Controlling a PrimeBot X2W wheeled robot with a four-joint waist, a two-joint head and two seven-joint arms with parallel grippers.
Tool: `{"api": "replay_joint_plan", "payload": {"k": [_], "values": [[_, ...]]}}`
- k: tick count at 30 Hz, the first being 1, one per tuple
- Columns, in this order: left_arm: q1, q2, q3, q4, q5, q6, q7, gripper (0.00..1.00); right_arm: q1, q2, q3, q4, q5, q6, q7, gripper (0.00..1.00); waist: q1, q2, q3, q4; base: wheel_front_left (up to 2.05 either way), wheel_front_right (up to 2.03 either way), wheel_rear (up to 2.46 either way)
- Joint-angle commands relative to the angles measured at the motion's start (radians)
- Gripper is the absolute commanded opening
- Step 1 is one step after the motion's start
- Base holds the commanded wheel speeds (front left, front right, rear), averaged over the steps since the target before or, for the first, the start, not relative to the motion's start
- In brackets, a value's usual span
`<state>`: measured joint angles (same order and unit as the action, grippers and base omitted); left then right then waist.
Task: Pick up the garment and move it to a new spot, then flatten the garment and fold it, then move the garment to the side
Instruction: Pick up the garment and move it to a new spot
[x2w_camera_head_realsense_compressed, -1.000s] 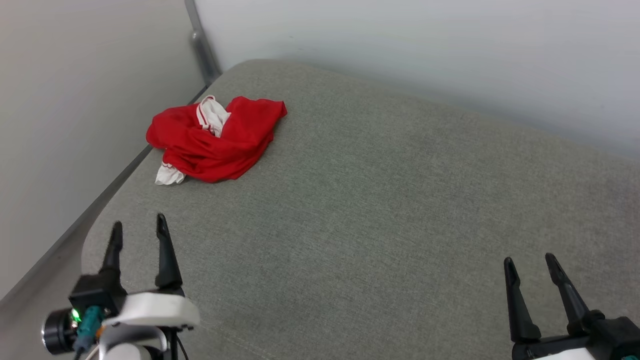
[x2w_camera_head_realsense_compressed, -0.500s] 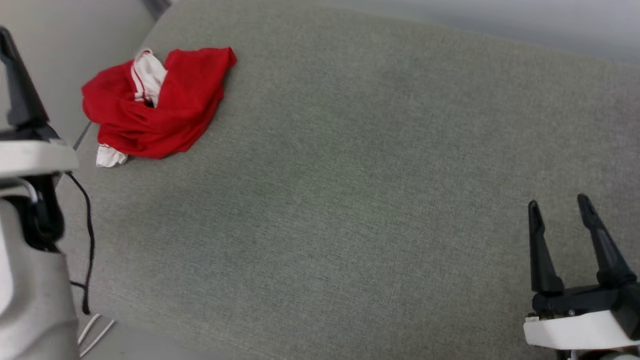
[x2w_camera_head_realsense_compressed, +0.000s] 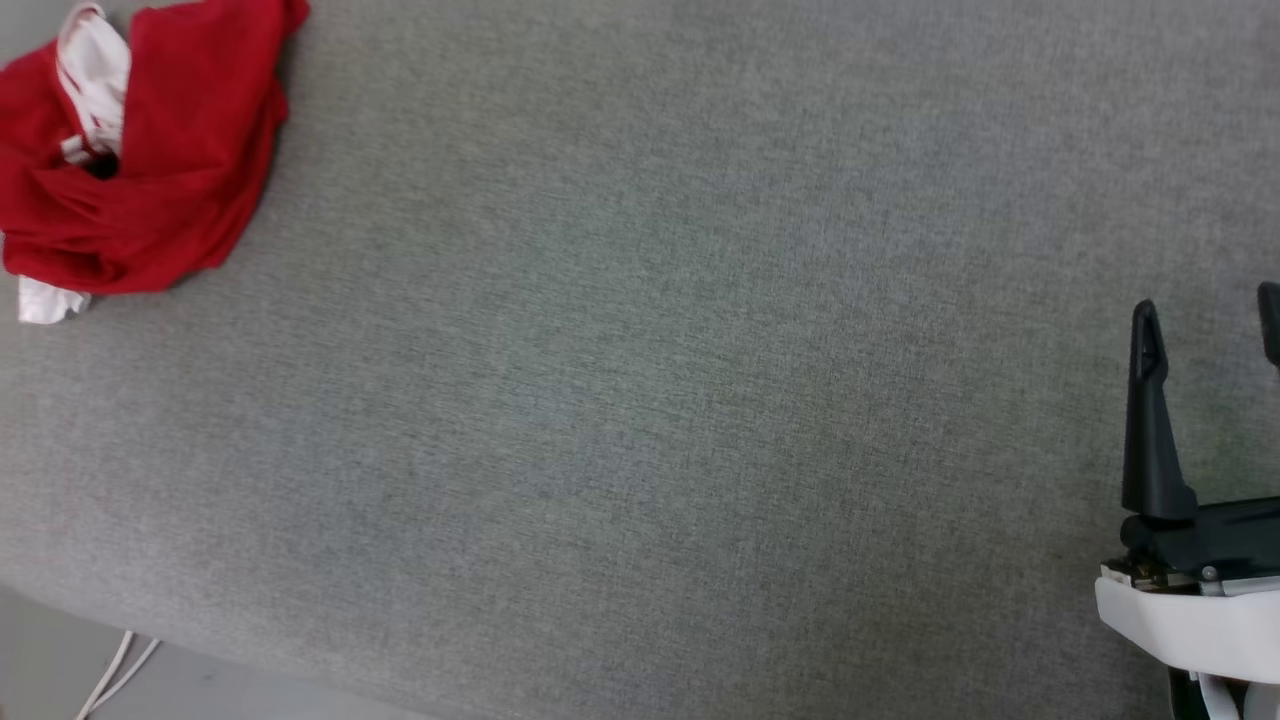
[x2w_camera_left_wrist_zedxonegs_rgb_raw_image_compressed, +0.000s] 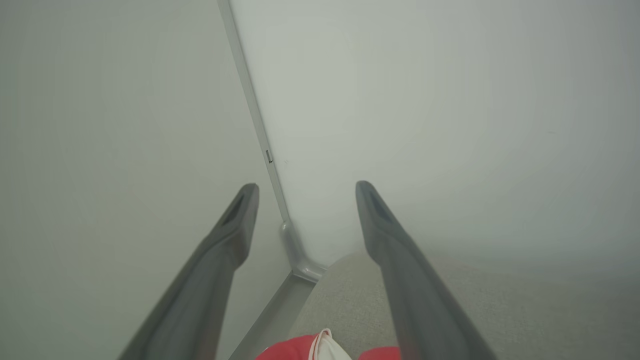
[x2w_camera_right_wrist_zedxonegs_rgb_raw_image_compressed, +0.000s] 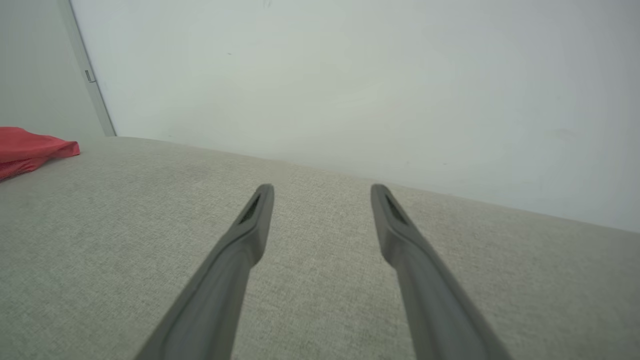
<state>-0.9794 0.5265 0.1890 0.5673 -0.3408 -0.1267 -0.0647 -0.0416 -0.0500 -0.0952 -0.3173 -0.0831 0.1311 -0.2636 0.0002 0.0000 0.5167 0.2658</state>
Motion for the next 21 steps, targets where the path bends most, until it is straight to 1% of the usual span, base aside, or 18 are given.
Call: {"api": "replay_joint_plan", "payload": {"k": [1,4,5,7,8,12,15,18,21], "values": [[-0.014,0.007,-0.014,0.004,-0.014,-0.002,0.007,1.0,-0.017,0.0,0.0,-0.008,-0.006,-0.001,-0.002,1.0,-0.0002,0.0,0.028,-0.013,0.0,0.0,0.0],[-0.038,0.052,-0.111,0.052,-0.109,-0.001,0.114,1.0,-0.022,-0.001,-0.002,-0.034,-0.013,-0.001,-0.002,1.0,-0.0002,0.0,0.058,-0.013,0.0,0.0,0.0],[-0.05,0.087,-0.172,0.073,-0.184,-0.002,0.187,1.0,-0.026,0.0,-0.001,-0.05,-0.02,-0.001,-0.002,1.0,-0.0002,0.0,0.078,-0.014,0.0,0.0,0.0],[-0.054,0.105,-0.23,0.096,-0.265,-0.002,0.276,1.0,-0.029,-0.001,0.001,-0.061,-0.026,-0.001,-0.002,1.0,-0.0002,0.0,0.097,-0.016,0.0,0.0,0.0],[-0.054,0.105,-0.23,0.096,-0.265,-0.002,0.276,1.0,-0.029,-0.001,0.001,-0.061,-0.026,-0.001,-0.002,1.0,-0.0002,0.0,0.097,-0.016,0.0,0.0,0.0],[-0.047,0.15,-0.307,0.13,-0.43,-0.002,0.459,1.0,-0.043,-0.001,0.009,-0.083,-0.039,-0.001,-0.002,1.0,-0.0002,0.0,0.132,-0.022,0.0,0.0,0.0],[-0.031,0.168,-0.351,0.149,-0.535,-0.002,0.597,1.0,-0.049,-0.001,0.015,-0.094,-0.046,-0.001,-0.002,1.0,-0.0002,0.0,0.154,-0.029,0.0,0.0,0.0],[-0.018,0.189,-0.395,0.156,-0.608,-0.002,0.713,1.0,-0.056,-0.001,0.013,-0.104,-0.051,-0.001,-0.002,1.0,-0.0002,0.0,0.173,-0.034,0.0,0.0,0.0],[0.003,0.197,-0.445,0.165,-0.644,-0.002,0.787,1.0,-0.061,-0.001,0.014,-0.108,-0.055,-0.001,-0.002,1.0,-0.0002,0.0,0.187,-0.039,0.0,0.0,0.0]]}}
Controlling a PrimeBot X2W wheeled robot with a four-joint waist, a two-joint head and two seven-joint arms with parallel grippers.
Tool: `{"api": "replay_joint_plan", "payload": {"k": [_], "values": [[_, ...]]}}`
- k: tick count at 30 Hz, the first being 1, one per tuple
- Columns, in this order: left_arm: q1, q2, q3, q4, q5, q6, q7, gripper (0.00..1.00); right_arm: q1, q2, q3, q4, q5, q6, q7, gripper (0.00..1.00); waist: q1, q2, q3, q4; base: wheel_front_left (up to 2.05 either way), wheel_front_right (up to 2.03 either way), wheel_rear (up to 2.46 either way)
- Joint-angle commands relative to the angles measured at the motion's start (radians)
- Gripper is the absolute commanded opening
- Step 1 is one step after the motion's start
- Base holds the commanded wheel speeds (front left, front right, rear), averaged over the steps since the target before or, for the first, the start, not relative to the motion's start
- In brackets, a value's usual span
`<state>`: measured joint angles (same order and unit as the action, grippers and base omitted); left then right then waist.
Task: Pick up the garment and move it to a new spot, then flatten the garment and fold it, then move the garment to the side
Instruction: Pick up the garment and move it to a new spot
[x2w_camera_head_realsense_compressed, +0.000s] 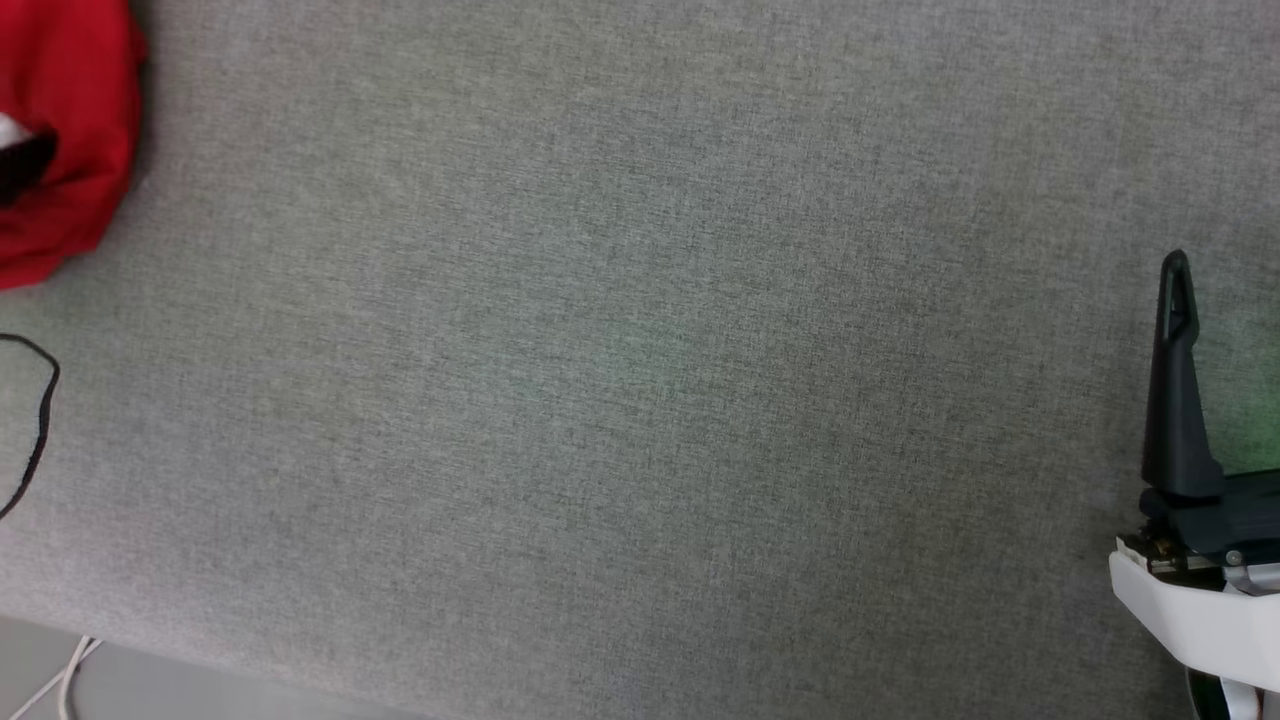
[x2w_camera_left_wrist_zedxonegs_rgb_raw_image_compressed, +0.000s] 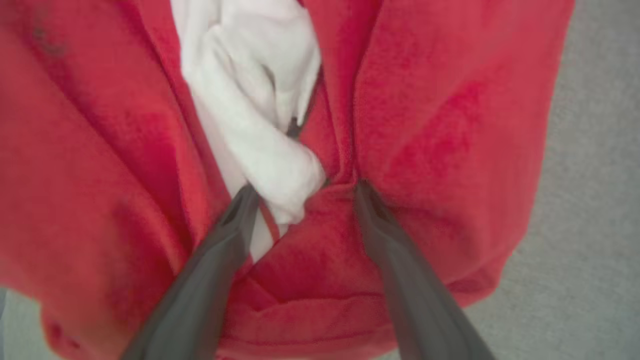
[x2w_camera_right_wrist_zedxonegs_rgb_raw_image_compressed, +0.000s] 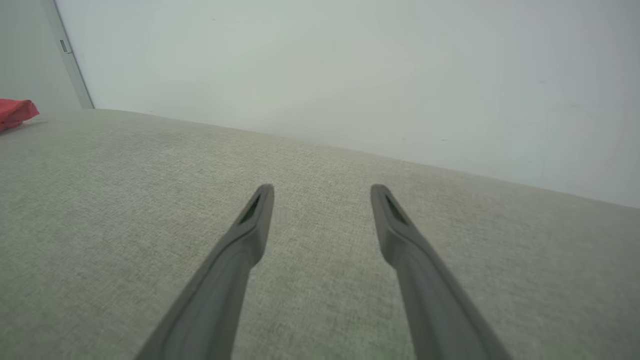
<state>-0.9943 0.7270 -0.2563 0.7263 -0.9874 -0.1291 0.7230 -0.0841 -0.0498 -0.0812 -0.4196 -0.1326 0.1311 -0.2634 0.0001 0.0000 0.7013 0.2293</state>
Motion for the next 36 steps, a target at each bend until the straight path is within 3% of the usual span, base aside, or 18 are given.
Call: {"api": "replay_joint_plan", "payload": {"k": [1,6,7,8,16,24,31,36], "values": [[0.024,-0.002,-0.022,0.012,0.002,0.0,0.023,1.0,-0.02,-0.001,0.001,-0.005,-0.006,-0.001,-0.002,1.0,-0.0001,0.0,0.007,-0.003,0.0,0.0,0.0],[0.044,-0.027,-0.105,0.04,-0.011,0.0,0.063,1.0,-0.024,-0.001,0.005,0.003,-0.005,-0.001,-0.002,1.0,-0.0001,0.0,0.019,-0.007,0.0,0.0,0.0],[0.043,-0.031,-0.116,0.039,-0.013,0.0,0.056,0.56,-0.025,-0.001,0.007,0.006,-0.003,-0.001,-0.002,1.0,-0.0001,0.0,0.019,-0.007,0.0,0.0,0.0],[0.042,-0.033,-0.124,0.039,-0.016,0.0,0.047,0.0,-0.028,-0.001,0.008,0.009,-0.001,-0.001,-0.002,1.0,-0.0001,0.0,0.018,-0.008,0.0,0.0,0.0],[-0.011,0.047,-0.161,-0.005,-0.034,-0.001,-0.048,0.0,-0.036,-0.001,0.029,0.036,0.019,-0.001,-0.002,1.0,-0.0001,0.0,-0.05,-0.015,0.0,0.0,0.0],[-0.072,0.126,-0.259,-0.123,-0.013,0.0,-0.084,0.0,-0.032,-0.001,0.053,0.09,0.062,-0.001,-0.002,1.0,-0.0001,0.0,-0.172,-0.025,0.0,0.0,0.0],[-0.158,0.16,-0.352,-0.256,0.014,0.0,-0.058,0.0,-0.006,-0.001,0.06,0.148,0.107,-0.001,-0.002,1.0,-0.0001,0.0,-0.276,-0.048,0.0,0.0,0.0],[-0.229,0.146,-0.415,-0.352,0.028,0.0,-0.021,0.0,0.011,-0.001,0.061,0.177,0.133,-0.001,-0.002,1.0,-0.0001,0.0,-0.338,-0.078,0.0,0.0,0.0]]}}
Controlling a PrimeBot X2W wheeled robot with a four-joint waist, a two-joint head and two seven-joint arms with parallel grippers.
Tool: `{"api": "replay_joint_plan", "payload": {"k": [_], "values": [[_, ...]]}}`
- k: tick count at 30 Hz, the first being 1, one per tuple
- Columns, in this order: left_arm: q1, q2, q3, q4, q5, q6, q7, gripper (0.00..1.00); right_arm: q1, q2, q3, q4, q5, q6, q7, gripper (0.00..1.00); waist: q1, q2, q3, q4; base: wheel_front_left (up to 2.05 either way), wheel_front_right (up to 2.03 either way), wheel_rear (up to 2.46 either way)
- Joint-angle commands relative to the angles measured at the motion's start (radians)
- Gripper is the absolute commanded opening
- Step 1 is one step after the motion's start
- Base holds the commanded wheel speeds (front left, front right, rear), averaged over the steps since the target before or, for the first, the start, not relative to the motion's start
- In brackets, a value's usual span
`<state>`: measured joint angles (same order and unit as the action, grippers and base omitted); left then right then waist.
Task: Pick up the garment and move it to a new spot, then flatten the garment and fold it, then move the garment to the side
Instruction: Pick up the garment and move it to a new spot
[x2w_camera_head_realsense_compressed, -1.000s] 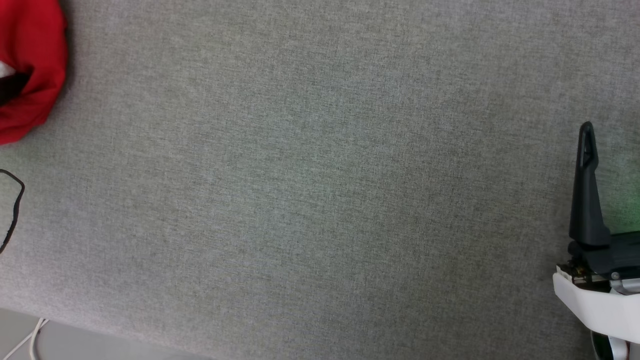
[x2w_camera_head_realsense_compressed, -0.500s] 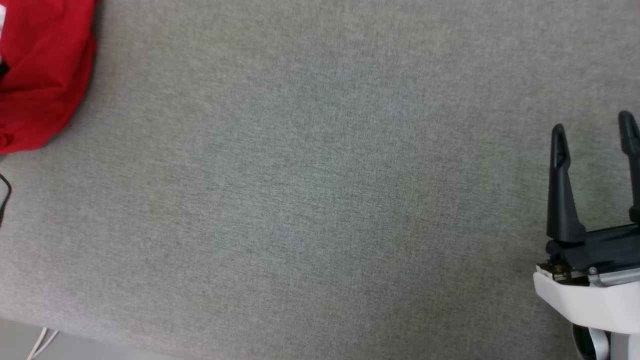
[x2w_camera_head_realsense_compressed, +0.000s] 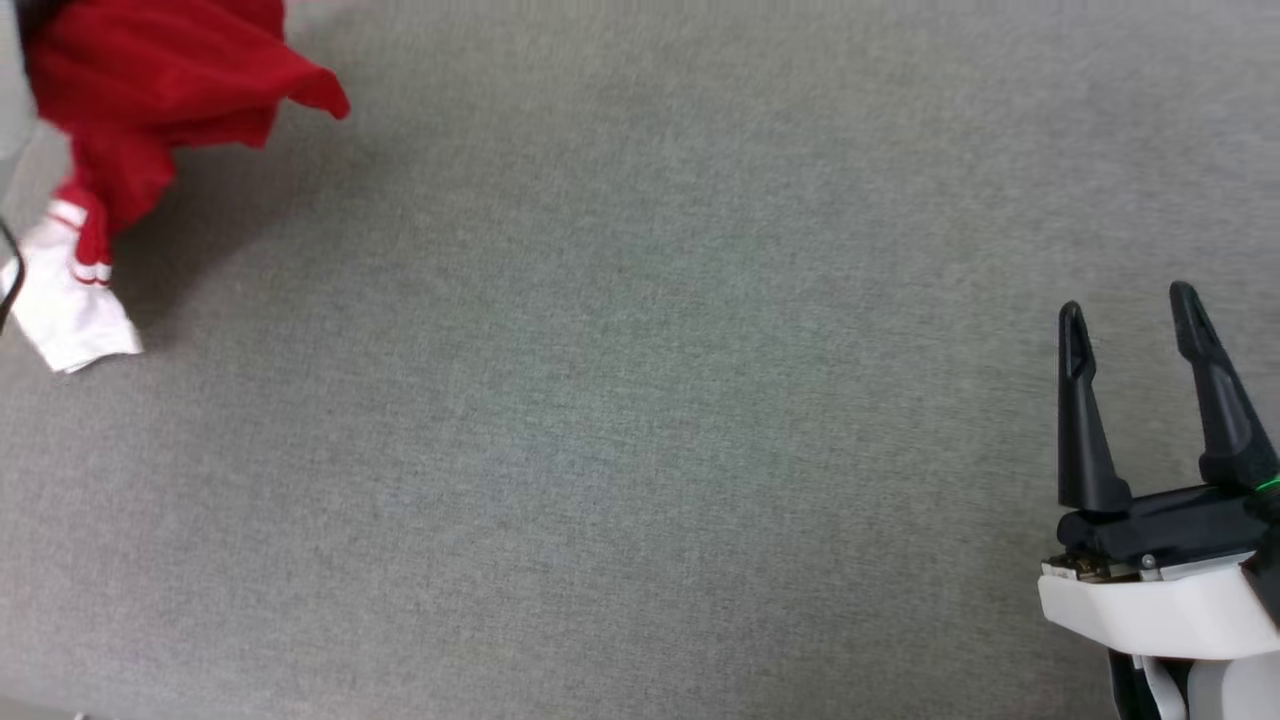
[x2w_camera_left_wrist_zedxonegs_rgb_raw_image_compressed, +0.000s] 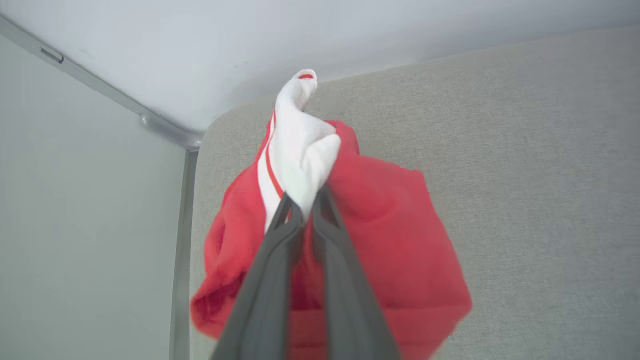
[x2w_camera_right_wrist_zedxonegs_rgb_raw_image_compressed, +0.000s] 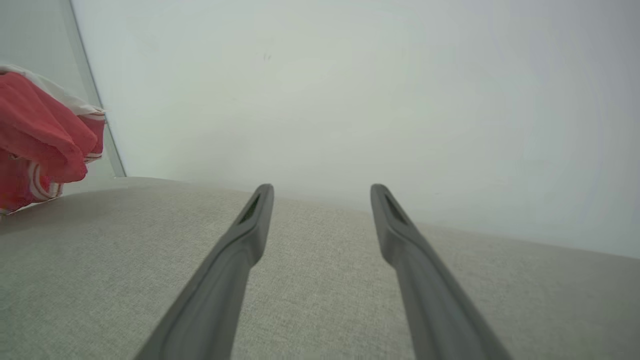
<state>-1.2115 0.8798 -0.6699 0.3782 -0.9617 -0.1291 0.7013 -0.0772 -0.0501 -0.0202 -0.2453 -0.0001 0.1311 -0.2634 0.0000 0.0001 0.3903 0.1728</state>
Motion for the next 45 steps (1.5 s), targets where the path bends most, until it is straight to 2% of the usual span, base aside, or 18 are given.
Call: {"api": "replay_joint_plan", "payload": {"k": [1,5,6,8,15,22,29,36,45], "values": [[-0.026,-0.017,-0.012,-0.026,0.001,0.0,0.006,0.0,0.007,0.0,0.001,0.006,0.003,-0.001,-0.002,1.0,0.0,-0.0001,-0.038,-0.029,0.0,0.0,0.0],[-0.088,-0.049,-0.063,-0.111,0.019,0.0,0.037,0.0,0.02,0.0,-0.003,0.021,0.021,-0.001,-0.002,1.0,0.0,-0.0001,-0.075,-0.067,0.0,0.0,0.0],[-0.129,-0.078,-0.104,-0.167,0.026,0.0,0.059,0.0,0.022,0.0,-0.003,0.032,0.036,-0.001,-0.002,1.0,0.0,-0.0001,-0.096,-0.103,0.0,0.0,0.0],[-0.155,-0.096,-0.128,-0.202,0.026,0.0,0.072,0.0,0.028,0.0,-0.001,0.037,0.046,-0.001,-0.002,1.0,0.0,-0.0001,-0.108,-0.133,0.0,0.0,0.0],[-0.212,-0.159,-0.225,-0.295,0.03,0.0,0.091,0.0,0.044,0.0,0.006,0.058,0.069,-0.001,-0.002,1.0,0.0,-0.0001,-0.155,-0.246,0.0,0.0,0.0],[-0.214,-0.21,-0.317,-0.348,0.006,0.0,0.065,0.0,0.065,0.0,0.006,0.073,0.082,-0.001,-0.002,1.0,0.0,-0.0001,-0.179,-0.331,0.0,0.0,0.0],[-0.122,-0.265,-0.381,-0.326,-0.019,0.0,-0.009,0.0,0.067,0.0,0.001,0.079,0.089,-0.001,-0.002,1.0,0.0,-0.0001,-0.153,-0.354,0.0,0.0,0.0],[0.029,-0.336,-0.512,-0.268,-0.02,0.0,-0.122,0.0,0.043,0.0,0.009,0.088,0.084,-0.001,-0.002,1.0,0.0,-0.0001,-0.12,-0.361,0.0,0.0,0.0],[0.218,-0.492,-0.606,-0.143,-0.014,0.0,-0.221,0.0,0.026,0.0,0.01,0.099,0.065,-0.001,-0.002,1.0,0.0,-0.0001,-0.089,-0.349,0.0,0.0,0.0]]}}
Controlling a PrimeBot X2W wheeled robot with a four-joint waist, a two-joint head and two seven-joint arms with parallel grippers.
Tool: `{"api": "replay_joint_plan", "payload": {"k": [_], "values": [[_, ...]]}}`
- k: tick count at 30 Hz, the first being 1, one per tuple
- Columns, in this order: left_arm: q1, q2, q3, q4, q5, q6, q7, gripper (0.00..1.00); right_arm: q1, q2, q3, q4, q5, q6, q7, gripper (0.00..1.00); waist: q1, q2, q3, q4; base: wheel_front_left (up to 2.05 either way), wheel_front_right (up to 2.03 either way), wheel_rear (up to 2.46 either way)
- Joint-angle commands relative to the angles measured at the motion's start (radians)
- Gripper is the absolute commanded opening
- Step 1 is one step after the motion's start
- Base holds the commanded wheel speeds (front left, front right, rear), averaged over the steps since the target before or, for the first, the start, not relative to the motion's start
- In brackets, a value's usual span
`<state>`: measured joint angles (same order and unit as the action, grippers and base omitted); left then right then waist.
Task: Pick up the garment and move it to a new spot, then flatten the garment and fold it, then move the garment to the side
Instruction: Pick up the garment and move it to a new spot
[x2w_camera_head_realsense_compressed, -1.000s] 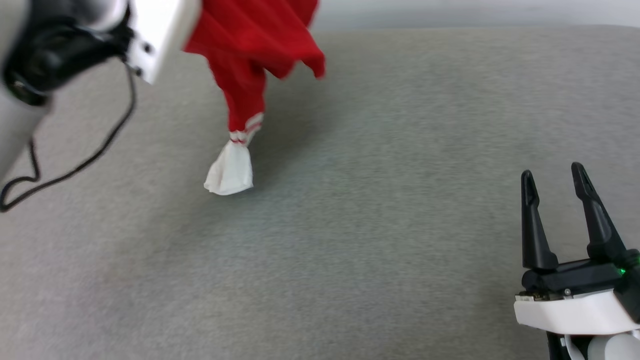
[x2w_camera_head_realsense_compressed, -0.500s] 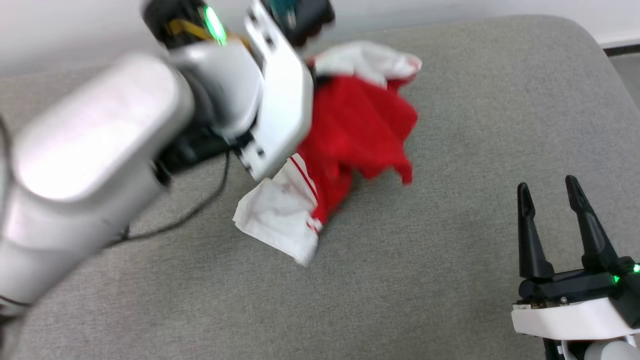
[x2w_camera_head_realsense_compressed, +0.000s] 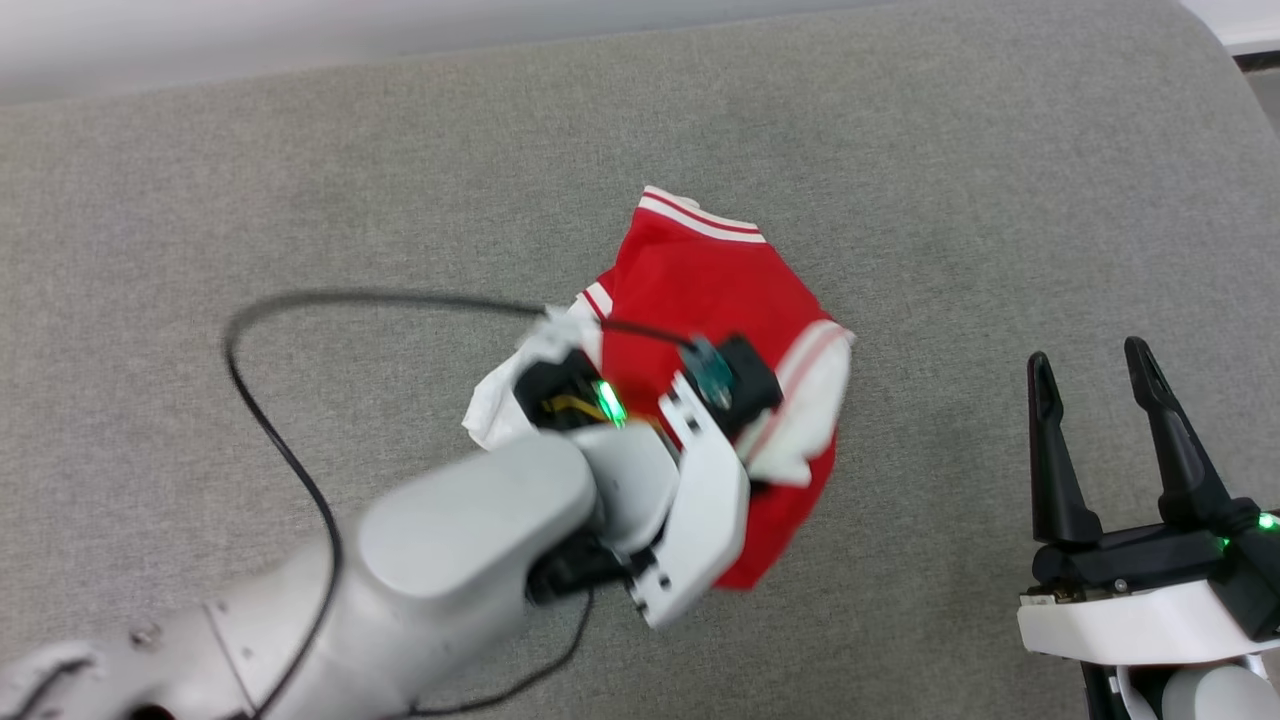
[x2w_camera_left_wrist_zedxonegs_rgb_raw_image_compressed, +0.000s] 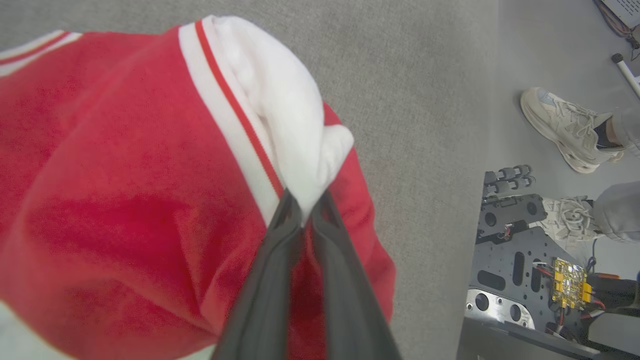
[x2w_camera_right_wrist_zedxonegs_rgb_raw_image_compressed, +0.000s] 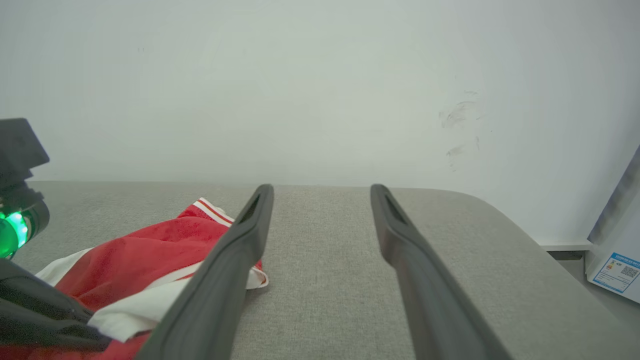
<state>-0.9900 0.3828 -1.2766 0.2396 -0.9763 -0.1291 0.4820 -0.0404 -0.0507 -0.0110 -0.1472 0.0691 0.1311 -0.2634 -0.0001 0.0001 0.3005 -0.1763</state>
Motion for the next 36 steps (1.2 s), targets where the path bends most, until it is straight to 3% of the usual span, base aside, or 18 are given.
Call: {"api": "replay_joint_plan", "payload": {"k": [1,5,11,12,13,21,30,36], "values": [[0.016,-0.01,0.0,0.008,0.007,0.0,-0.002,0.0,-0.013,0.001,0.002,0.001,-0.006,-0.001,-0.002,1.0,0.0001,-0.0001,0.003,0.0,0.0,0.0,0.0],[0.117,-0.067,-0.005,0.039,0.041,0.0,0.014,0.0,-0.017,0.001,0.004,0.005,-0.011,-0.001,-0.002,1.0,0.0001,-0.0001,0.011,0.0,0.0,0.0,0.0],[0.153,-0.099,-0.004,0.069,0.079,0.0,-0.026,0.0,-0.002,0.001,0.006,0.018,-0.019,-0.001,-0.002,1.0,0.0001,-0.0001,-0.007,0.009,0.0,0.0,0.0],[0.145,-0.105,-0.004,0.076,0.087,0.0,-0.056,0.62,0.002,0.001,0.004,0.021,-0.02,-0.001,-0.002,1.0,0.0001,-0.0001,-0.017,0.014,0.0,0.0,0.0],[0.134,-0.111,-0.003,0.084,0.09,0.0,-0.091,1.0,0.007,0.001,0.004,0.024,-0.022,-0.001,-0.002,1.0,0.0001,-0.0001,-0.025,0.017,0.0,0.0,0.0],[0.082,-0.153,0.06,0.113,0.153,0.018,-0.4,1.0,0.048,0.001,-0.008,0.041,-0.028,-0.001,-0.002,1.0,0.0001,-0.0001,-0.106,0.062,0.0,0.0,0.0],[0.121,-0.107,0.182,0.15,0.25,0.215,-0.683,1.0,0.084,0.001,-0.012,0.05,-0.019,-0.001,-0.002,1.0,0.0001,-0.0001,-0.156,0.113,0.0,0.0,0.0],[0.203,-0.054,0.312,0.139,0.288,0.364,-0.746,1.0,0.092,0.001,-0.025,0.05,-0.008,-0.001,-0.002,1.0,0.0001,-0.0001,-0.163,0.139,0.0,0.0,0.0]]}}
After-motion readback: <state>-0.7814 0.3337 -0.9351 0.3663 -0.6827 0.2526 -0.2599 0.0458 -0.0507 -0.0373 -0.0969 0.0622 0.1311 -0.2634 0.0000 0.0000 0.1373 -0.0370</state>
